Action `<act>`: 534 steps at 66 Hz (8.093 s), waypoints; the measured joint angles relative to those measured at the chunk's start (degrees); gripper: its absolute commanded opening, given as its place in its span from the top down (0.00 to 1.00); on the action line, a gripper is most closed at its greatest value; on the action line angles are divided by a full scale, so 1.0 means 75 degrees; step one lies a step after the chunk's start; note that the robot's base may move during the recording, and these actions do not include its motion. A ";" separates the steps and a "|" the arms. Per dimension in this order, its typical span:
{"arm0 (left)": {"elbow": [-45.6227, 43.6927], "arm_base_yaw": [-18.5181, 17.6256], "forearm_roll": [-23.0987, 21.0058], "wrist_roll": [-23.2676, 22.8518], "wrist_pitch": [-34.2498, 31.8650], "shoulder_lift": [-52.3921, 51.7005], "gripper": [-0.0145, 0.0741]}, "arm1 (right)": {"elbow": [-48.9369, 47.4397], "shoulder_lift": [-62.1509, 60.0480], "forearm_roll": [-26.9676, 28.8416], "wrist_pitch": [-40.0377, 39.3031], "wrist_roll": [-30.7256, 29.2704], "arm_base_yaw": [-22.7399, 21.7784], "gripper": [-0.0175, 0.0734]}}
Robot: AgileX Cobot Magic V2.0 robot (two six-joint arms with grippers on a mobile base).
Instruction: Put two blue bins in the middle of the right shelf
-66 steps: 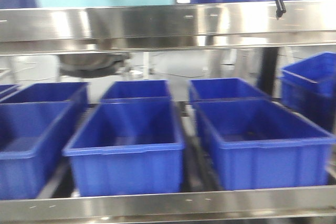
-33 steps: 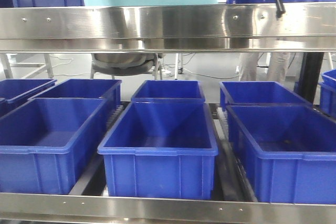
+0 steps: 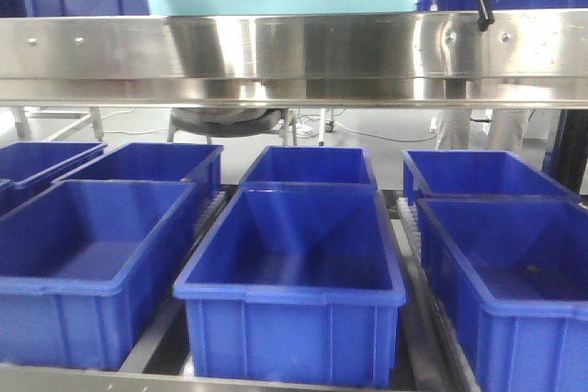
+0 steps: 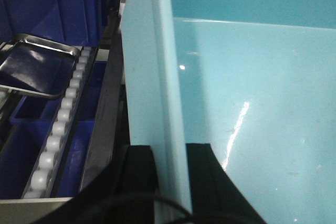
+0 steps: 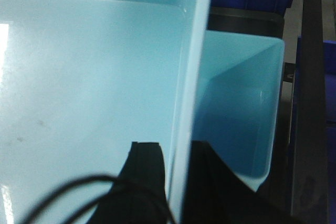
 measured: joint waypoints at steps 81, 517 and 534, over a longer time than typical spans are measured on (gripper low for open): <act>0.0000 0.0000 0.0000 0.0000 0.0000 0.0000 0.96 | -0.0017 0.0005 0.0000 0.0000 0.0000 0.0000 0.98; 0.1446 0.0788 -0.0792 0.0916 0.2262 0.1402 0.96 | 0.1537 0.0642 -0.0009 0.1936 0.0669 0.0453 0.98; 0.1197 0.0803 -0.1029 0.0916 0.2379 0.1432 0.96 | 0.1537 0.0536 -0.0093 0.1983 0.0669 0.0453 0.98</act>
